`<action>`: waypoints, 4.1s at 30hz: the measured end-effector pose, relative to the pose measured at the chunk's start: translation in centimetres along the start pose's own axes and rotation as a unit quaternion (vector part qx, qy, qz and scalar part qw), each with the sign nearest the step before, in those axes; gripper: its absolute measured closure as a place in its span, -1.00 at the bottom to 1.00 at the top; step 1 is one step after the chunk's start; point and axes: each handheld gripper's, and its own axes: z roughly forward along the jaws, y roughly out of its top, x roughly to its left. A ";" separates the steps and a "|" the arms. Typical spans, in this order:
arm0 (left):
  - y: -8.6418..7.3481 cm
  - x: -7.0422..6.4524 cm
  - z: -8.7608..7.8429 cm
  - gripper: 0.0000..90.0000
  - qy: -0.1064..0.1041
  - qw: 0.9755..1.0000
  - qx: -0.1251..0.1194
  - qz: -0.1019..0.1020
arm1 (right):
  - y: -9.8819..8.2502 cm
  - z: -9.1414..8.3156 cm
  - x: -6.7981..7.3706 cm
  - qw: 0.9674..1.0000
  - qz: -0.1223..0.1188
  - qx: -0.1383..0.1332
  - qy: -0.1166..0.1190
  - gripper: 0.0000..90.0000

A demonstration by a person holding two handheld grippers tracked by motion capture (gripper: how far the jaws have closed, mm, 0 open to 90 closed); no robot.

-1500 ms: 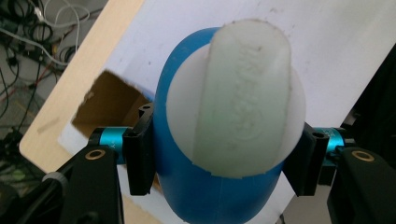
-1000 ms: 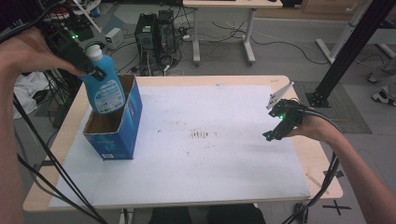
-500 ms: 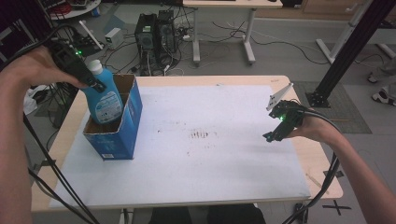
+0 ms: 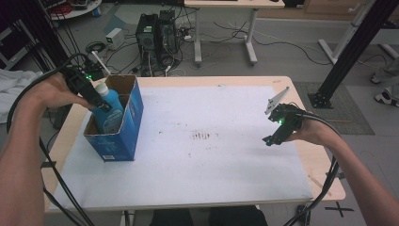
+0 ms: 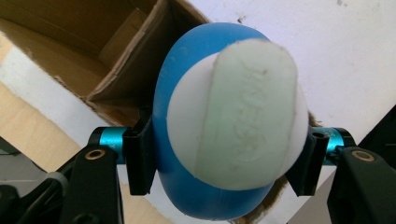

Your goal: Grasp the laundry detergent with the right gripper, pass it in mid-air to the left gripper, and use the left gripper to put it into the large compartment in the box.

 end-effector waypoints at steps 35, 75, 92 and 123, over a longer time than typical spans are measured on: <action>-0.7 -0.2 5.8 -0.15 0.010 1.000 0.023 -0.005 | -0.1 1.3 0.5 1.000 0.000 0.007 0.006 -0.75; -0.4 -0.1 5.3 -0.30 0.011 0.999 0.047 -0.003 | -0.1 1.2 0.8 1.000 0.001 0.007 0.008 -0.75; -0.1 -0.4 1.3 -0.30 0.031 0.999 0.030 -0.001 | 0.0 1.1 0.9 1.000 -0.001 0.005 0.006 -0.75; 11.7 -9.9 -0.4 -0.30 0.023 0.988 -0.025 0.152 | 0.8 0.2 1.0 1.000 -0.005 0.000 -0.001 -0.75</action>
